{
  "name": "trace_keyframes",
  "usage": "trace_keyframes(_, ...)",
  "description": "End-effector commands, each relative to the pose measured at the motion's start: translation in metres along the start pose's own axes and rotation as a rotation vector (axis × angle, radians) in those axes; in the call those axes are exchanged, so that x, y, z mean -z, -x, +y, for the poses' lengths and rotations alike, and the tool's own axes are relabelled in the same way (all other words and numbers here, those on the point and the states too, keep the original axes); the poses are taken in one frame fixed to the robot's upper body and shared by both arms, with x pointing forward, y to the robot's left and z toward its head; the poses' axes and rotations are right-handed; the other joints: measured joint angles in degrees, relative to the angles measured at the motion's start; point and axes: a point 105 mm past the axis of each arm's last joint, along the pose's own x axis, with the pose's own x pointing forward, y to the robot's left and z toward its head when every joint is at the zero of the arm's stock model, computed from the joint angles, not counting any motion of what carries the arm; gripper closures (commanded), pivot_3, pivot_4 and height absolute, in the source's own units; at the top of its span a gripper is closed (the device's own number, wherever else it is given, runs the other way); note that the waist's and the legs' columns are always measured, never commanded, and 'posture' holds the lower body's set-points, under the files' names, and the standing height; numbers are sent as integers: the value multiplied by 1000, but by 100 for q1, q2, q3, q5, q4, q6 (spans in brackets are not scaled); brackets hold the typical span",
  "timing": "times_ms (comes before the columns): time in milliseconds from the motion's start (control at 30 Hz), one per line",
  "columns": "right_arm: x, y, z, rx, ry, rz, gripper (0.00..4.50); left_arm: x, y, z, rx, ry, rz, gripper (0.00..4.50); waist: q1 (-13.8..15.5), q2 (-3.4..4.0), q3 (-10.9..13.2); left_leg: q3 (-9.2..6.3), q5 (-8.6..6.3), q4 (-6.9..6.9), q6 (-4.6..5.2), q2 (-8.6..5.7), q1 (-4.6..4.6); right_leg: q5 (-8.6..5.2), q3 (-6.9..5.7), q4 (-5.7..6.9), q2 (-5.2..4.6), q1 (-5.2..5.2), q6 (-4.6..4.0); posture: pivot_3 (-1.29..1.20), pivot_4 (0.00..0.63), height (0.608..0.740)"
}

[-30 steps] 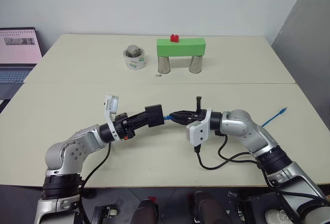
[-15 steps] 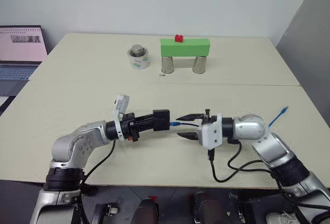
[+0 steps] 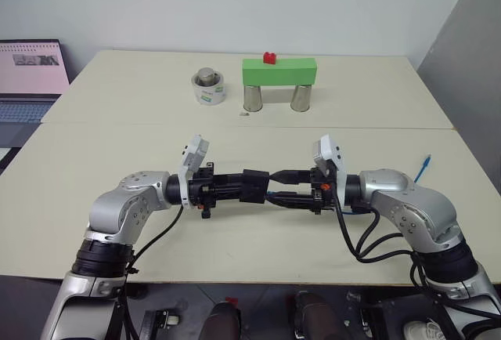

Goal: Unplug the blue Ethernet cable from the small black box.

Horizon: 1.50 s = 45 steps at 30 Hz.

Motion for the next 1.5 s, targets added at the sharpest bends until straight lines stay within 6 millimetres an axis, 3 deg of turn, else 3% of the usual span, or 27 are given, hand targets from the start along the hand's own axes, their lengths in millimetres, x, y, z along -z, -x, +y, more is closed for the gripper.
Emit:
trace_keyframes(33, -8, -1, 4, -34, -10, -22, 1917, -14, 0, -6, 26, -68, -22, 3702, 0, 0, 0, 0, 0, -1, 0, 0, -1, 0, 0, -1, 0, -1, 0, 0, 150, 740)
trace_keyframes(633, 4, 2, -6, -17, -65, -8, 1917, -20, -2, -8, 38, -68, -51, 3702, -5, 0, 0, 1, 0, -1, 0, 0, -2, 0, 0, -1, 0, -3, 1, 0, 150, 740)
trace_keyframes(667, 5, 2, -6, -19, -62, -2, 2284, -20, -2, -8, 39, -68, -52, 3702, -5, 0, 0, 1, 0, -1, 0, 0, -2, 0, 0, -1, 0, -3, 1, 0, 150, 740)
trace_keyframes(1000, 7, 5, -6, -38, -62, 15, 4409, -18, -2, -11, 52, -77, -33, 3703, -5, 0, 0, 2, 0, -1, 0, 0, -2, 0, 1, -2, 0, -3, 1, 0, 150, 740)
trace_keyframes(1300, 4, 8, -5, -66, -76, 24, 4461, -9, -3, -16, 76, -93, 21, 3703, -5, 0, 0, 2, 0, -1, 0, 0, -2, 0, 1, -2, 1, -4, 1, 0, 150, 740)
trace_keyframes(1500, 18, 20, -12, -36, -90, 122, 4462, 1, 8, -9, 28, -129, 122, 3705, -5, 0, 0, 3, 0, -2, 0, 0, -3, 0, 1, -3, 0, -4, 1, 0, 150, 740)
